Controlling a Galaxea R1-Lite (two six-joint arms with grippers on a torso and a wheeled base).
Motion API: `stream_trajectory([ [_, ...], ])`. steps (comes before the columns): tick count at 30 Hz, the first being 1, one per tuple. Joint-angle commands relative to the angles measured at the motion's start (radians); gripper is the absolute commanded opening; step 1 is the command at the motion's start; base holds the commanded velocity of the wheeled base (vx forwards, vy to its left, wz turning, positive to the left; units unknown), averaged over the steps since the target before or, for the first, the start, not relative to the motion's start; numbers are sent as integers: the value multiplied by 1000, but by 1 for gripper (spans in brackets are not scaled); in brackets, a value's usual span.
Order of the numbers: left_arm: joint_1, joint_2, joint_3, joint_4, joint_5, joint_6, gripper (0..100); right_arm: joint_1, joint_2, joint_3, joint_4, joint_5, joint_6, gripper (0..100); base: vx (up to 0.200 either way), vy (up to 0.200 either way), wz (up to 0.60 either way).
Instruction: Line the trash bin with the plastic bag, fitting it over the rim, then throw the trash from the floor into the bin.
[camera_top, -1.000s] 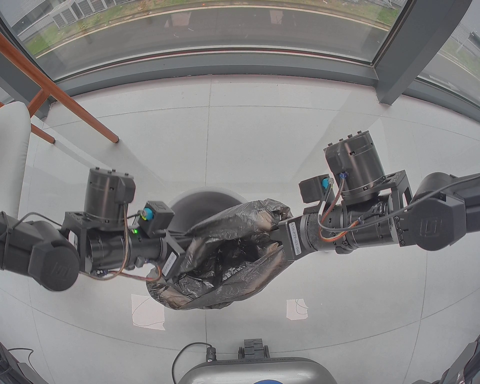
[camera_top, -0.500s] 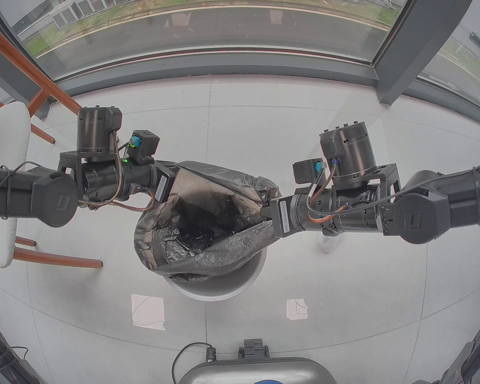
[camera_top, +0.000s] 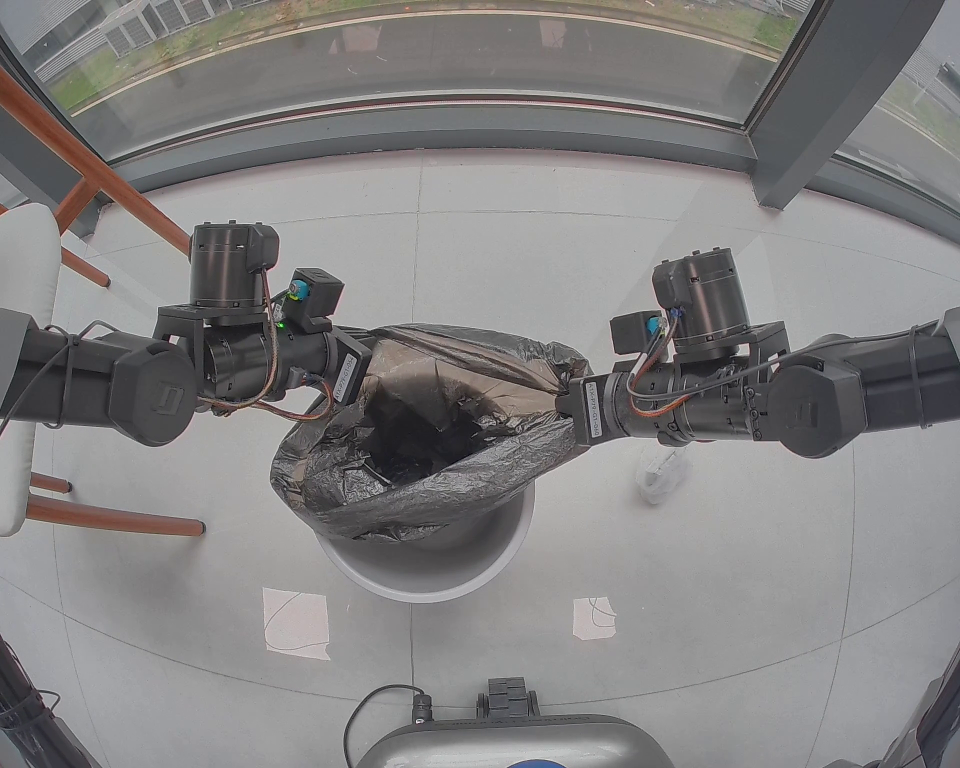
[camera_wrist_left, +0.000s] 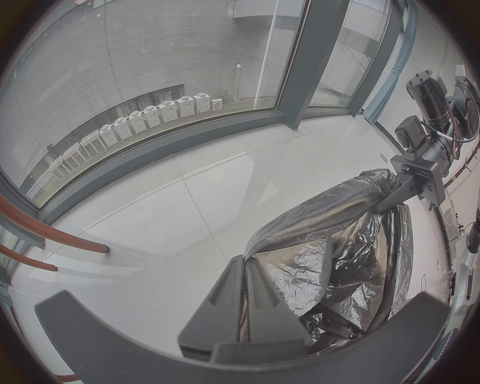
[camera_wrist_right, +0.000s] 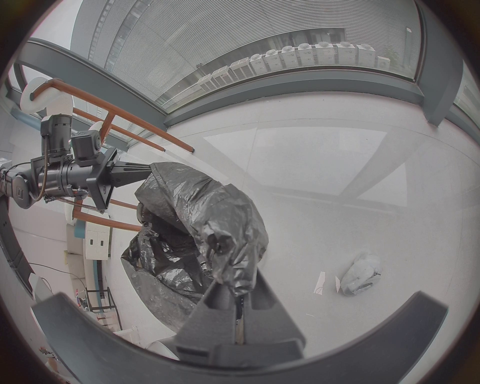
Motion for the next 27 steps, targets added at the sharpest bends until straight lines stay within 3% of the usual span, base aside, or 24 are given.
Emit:
stream_trajectory([
  [1, -3, 13, -8, -1, 1, 0, 0, -7, 7, -1, -3, 2, 2, 0, 0, 0, 0],
  [3, -3, 13, -4, -1, 1, 0, 0, -5, 5, -3, -3, 2, 2, 0, 0, 0, 0],
  [4, -4, 12, -1, -1, 1, 3, 100, -4, 2, 2, -1, 2, 0, 100, 0, 0, 0],
  [14, -8, -3, -65, 4, 4, -3, 100, 4, -2, 10, -3, 2, 2, 100, 0, 0, 0],
  [18, -83, -68, -39, 19, 5, -51, 100, 4, -4, 16, -3, 1, 6, 100, 0, 0, 0],
  [23, -208, -200, 136, 145, 5, -213, 100, 7, -70, 83, -1, -1, 3, 100, 0, 0, 0],
  [26, -221, -200, 183, 145, -13, -235, 100, 4, -93, 106, -3, -1, 5, 100, 0, 0, 0],
  [27, -218, -200, 216, 142, -54, -233, 100, -4, -111, 116, -3, -1, 5, 100, 0, 0, 0],
])
